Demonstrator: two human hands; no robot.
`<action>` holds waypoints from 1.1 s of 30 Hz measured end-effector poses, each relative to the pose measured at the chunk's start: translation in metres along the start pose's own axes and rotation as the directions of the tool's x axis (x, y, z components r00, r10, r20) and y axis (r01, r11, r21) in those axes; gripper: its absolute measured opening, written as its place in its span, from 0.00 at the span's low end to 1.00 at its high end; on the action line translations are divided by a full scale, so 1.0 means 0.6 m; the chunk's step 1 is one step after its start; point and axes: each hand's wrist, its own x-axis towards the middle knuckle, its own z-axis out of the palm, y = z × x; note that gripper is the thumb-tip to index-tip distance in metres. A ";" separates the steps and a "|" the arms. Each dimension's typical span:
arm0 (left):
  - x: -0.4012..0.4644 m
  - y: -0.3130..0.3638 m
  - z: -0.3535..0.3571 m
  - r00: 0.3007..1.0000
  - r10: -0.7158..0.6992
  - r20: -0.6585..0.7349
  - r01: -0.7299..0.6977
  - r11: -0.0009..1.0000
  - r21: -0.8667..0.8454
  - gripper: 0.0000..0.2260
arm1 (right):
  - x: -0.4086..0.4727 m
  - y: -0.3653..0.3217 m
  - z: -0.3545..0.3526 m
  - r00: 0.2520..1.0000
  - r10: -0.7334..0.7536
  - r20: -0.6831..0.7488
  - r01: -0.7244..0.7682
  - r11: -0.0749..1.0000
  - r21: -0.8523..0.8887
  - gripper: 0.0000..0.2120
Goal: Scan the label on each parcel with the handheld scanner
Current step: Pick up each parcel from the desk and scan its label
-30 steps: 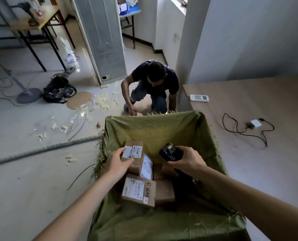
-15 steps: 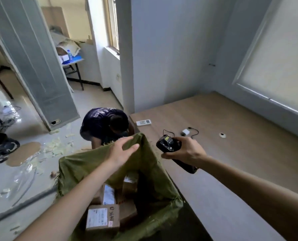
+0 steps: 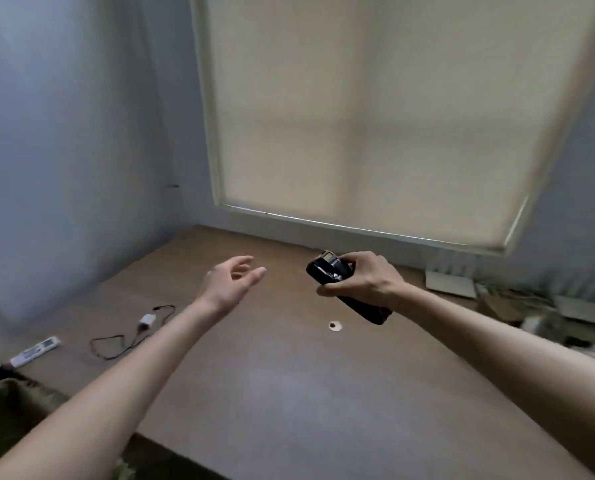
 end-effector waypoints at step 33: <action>-0.232 0.629 1.368 0.370 0.349 0.861 -0.356 0.909 -0.216 0.24 | -0.602 1.105 -0.587 0.336 0.857 -0.391 -0.866 0.445 0.230 0.29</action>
